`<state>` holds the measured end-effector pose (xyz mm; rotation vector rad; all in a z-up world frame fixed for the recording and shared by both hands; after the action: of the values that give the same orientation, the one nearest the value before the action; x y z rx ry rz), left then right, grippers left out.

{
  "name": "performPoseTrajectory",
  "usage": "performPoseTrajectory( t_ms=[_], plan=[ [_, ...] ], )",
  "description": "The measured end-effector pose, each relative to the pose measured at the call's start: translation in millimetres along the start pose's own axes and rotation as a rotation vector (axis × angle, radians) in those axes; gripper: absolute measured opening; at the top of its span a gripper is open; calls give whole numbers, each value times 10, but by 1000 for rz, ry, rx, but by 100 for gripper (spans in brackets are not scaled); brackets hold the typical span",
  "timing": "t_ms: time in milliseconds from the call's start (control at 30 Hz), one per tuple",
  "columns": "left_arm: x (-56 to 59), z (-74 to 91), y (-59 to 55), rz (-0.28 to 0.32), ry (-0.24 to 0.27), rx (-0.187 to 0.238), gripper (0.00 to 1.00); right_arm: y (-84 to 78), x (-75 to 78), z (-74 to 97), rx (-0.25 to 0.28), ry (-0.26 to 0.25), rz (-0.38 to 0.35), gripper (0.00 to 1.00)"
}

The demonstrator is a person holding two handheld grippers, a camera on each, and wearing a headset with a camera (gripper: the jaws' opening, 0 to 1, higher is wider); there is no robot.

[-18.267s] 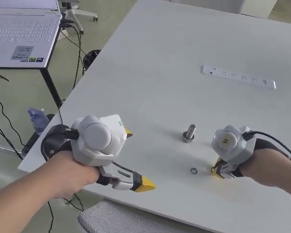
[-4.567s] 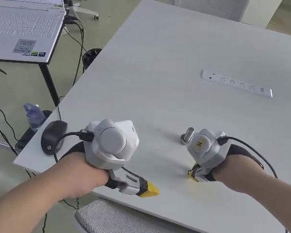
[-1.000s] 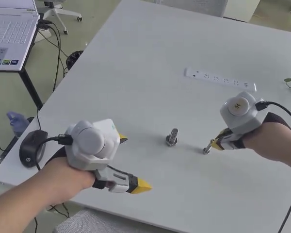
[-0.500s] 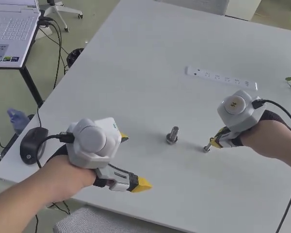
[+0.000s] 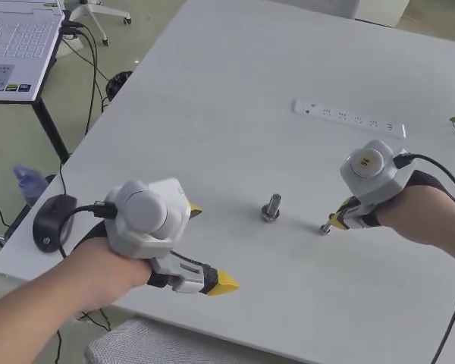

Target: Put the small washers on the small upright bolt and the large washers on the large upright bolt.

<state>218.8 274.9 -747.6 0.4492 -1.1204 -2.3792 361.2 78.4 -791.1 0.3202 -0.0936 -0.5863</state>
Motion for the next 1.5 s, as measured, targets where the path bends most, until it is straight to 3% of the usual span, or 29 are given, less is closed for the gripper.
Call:
performPoseTrajectory(
  t_ms=[1500],
  plan=[
    [-38,-47,-43,6,-16,-20,82,-92,-36,-358,-60,11,9,12]
  ],
)
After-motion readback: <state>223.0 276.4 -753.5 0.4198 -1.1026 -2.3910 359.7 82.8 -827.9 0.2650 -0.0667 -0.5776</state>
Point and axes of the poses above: the centre of the closed fingertips' face, and the gripper's own axes: z roughly backward along the fingers, x roughly to its right, y roughly out of its top, the point moved 3 cm from there along z, roughly backward along the fingers, and after that the axes turned 15 degrees about -z, right-handed, at the moved point
